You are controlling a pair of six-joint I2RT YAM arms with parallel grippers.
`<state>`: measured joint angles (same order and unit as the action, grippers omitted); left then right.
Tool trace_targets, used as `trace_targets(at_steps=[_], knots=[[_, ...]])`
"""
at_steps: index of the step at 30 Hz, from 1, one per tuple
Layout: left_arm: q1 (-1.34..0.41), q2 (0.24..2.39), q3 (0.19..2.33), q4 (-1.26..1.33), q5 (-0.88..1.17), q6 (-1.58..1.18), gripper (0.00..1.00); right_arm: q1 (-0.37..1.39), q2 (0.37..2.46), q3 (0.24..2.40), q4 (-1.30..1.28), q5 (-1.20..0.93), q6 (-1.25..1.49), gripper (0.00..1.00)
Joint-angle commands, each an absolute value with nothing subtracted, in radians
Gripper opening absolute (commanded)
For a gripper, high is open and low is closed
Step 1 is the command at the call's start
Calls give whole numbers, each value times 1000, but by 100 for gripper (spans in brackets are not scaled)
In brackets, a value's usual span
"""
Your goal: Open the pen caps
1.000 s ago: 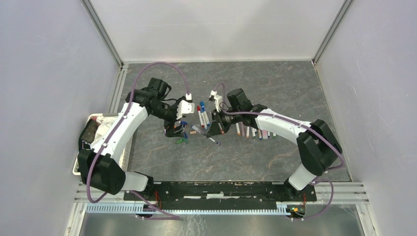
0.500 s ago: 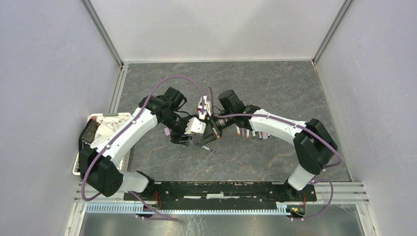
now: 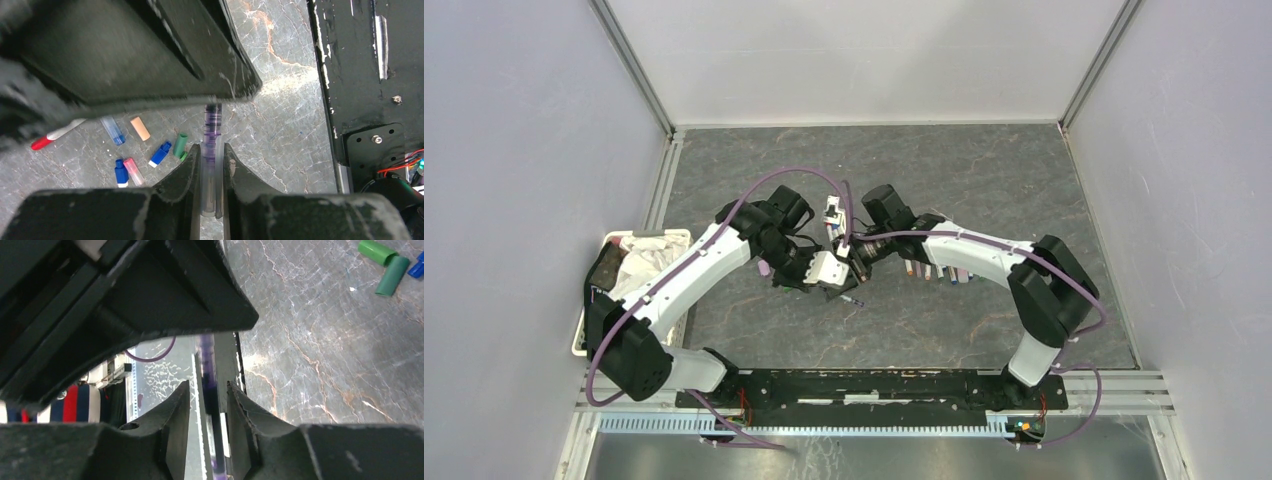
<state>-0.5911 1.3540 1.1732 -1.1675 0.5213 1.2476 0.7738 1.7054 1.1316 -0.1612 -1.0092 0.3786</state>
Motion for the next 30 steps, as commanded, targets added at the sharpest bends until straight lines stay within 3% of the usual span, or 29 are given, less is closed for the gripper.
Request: trace_targets(at_steps=[1,5,11,17,30], knots=[[-609,1317,1204,-1143,506,1248,2,800,1769,1219,-81,-1032,429,37],[-621,1309,1208,-1144,509,1244,2,818,1809,1259,-40,-1038,470,37],[-621,1302,1202,-1141,497,1246,2,821,1805,1239,-36,-1043,465,26],[-622,1307,1206,-1139,490,1252,2,823,1767,1165,-59,-1045,409,1],[-581,1314,1204,-1153,406,1309,2,821,1679,1048,-209,-973,253,0]])
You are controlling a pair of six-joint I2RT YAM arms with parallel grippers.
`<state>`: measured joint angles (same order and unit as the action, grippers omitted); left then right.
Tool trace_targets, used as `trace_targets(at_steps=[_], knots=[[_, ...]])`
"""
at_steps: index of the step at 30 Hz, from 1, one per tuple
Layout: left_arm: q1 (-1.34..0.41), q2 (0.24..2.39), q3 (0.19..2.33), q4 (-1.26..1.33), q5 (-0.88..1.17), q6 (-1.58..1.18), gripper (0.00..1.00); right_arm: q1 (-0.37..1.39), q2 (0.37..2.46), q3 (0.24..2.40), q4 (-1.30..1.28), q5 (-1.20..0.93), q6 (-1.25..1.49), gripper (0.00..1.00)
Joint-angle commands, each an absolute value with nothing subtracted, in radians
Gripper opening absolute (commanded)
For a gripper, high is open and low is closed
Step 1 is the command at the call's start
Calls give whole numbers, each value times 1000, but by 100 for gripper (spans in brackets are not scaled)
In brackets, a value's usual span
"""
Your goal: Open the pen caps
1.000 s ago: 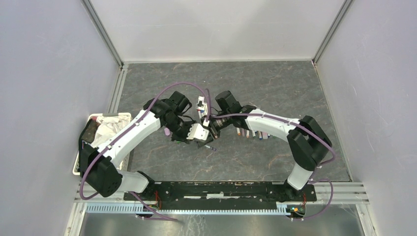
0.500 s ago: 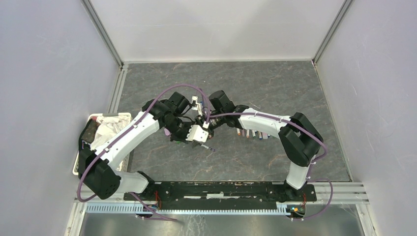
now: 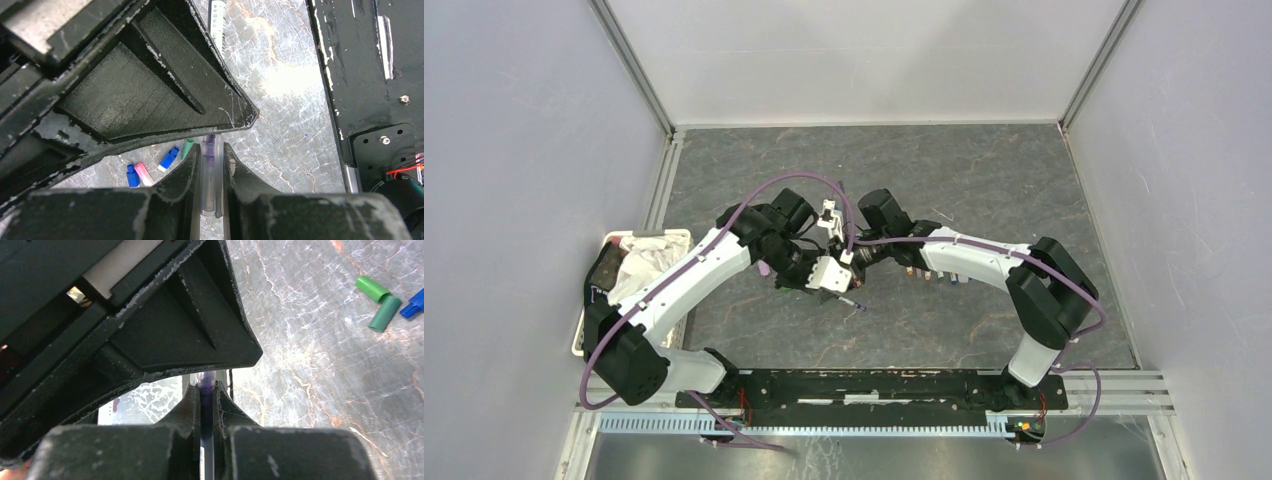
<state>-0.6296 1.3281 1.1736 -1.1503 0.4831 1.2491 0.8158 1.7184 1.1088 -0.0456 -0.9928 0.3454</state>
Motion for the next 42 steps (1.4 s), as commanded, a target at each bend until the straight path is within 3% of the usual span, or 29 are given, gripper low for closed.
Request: trace_targets(at_steps=[1,14,20,25,29,42], knots=[[-565,1317,1204,-1155,402,1323,2,821,1673,1039,-215,-965,246,0],[-379,1343,1172,-1157,357,1439,2,720,1583,954,-310,-817,161,0],[-377,1391,1095,-930,372,1269,2,654,1562,966,-283,-340,273,0],[-372,1487,1062,-804,334,1137,5,648,1528,907,-170,-101,388,0],[-364,1545,1029,-736,298,1088,9,646,1546,886,-108,42,442,0],[-359,1625,1058,-658,301,996,34,645,1731,951,17,175,518,0]])
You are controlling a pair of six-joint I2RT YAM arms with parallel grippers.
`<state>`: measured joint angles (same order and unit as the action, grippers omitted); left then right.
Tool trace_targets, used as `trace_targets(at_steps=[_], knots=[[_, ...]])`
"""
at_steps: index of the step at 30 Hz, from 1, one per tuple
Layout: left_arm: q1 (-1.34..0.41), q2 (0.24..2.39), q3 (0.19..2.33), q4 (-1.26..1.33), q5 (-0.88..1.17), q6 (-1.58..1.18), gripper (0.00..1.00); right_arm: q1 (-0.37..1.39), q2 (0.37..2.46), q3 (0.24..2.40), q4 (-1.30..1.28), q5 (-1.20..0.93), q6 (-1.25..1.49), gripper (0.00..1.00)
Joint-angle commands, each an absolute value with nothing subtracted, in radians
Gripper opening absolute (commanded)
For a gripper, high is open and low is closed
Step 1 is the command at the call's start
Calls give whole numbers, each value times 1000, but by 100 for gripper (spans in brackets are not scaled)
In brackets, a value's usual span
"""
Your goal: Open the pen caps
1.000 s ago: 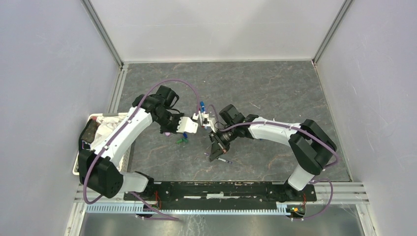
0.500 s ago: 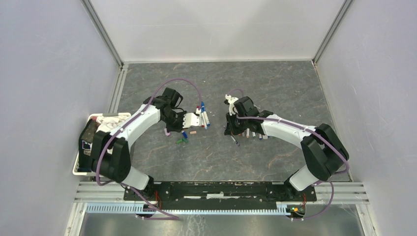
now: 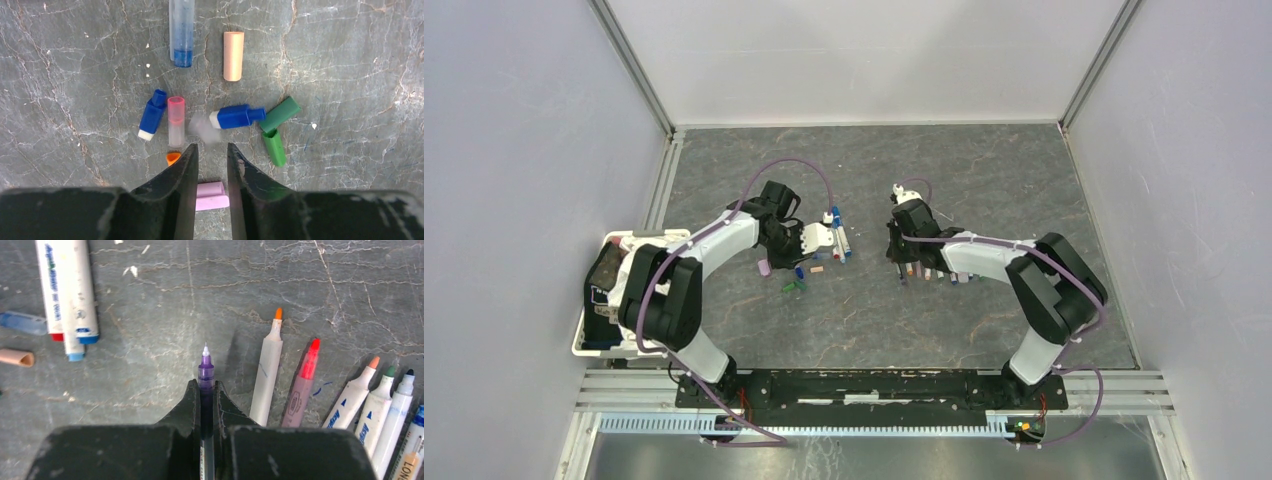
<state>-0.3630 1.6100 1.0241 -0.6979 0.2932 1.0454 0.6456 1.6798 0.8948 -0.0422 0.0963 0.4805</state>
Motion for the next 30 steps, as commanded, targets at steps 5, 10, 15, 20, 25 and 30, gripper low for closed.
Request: trace_targets(at_steps=[5,10,15,20,25,30], knots=[[-359,1646,1045,-629,266,978,40,646,1783,971,32,209,529,0],[-358,1625,1084,-659,264,956,42,645,1799,971,52,241,534,0],[-348,1590,1201,-790,308,895,46,641,1809,980,46,288,525,0],[-346,1494,1325,-895,324,830,94,629,1805,991,36,297,509,11],[-338,1397,1430,-941,279,792,100,627,1770,1000,10,301,492,30],[-333,1295,1425,-823,192,647,100,637,1704,1011,3,291,483,41]])
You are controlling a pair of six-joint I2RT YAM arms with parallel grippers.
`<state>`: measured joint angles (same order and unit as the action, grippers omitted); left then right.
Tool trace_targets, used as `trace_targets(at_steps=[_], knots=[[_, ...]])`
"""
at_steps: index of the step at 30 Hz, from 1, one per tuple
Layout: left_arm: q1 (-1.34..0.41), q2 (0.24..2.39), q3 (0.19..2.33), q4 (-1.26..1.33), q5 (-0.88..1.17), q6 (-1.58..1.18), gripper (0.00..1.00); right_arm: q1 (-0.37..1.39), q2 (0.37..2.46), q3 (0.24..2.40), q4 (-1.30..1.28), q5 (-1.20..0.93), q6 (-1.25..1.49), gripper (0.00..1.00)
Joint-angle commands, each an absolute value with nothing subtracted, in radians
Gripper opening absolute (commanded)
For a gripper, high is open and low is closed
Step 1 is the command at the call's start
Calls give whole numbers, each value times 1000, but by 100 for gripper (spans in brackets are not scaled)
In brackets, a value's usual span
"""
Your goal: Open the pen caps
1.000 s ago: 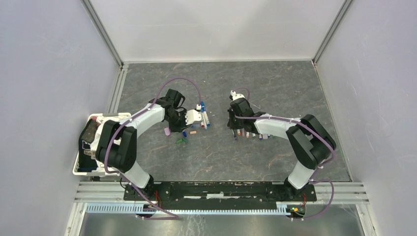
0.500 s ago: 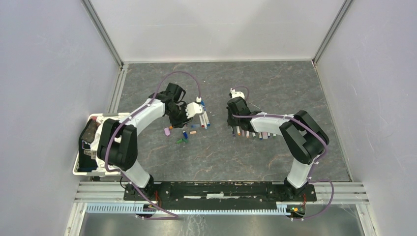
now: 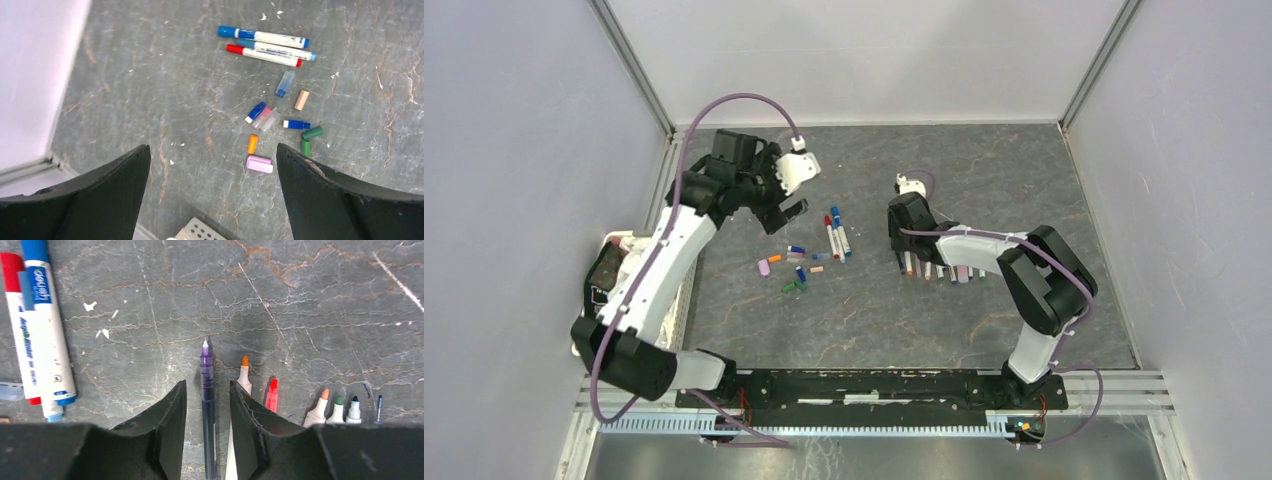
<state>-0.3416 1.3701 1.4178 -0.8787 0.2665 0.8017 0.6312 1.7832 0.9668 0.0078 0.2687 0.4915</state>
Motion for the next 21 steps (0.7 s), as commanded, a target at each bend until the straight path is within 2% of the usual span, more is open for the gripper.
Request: trace_targets(at_steps=[1,4,9,16,21], knots=[[-333,1271,1403,-786,168,628,100,647,1696,1025,2,294,479,41],[-333,1232,1386,-745,149,546,100,693,1699,1083,3,301,453,40],[-333,1273,1453,-860,247,495,100,753,1826,1269,-83,230,415,36],[-333,1264,1424,-907,305,474,100,774,2025,1475,-162,186,381,32],[-333,1245,1407,-932,307,491,100,773,2097,1541,-198,207,362,25]])
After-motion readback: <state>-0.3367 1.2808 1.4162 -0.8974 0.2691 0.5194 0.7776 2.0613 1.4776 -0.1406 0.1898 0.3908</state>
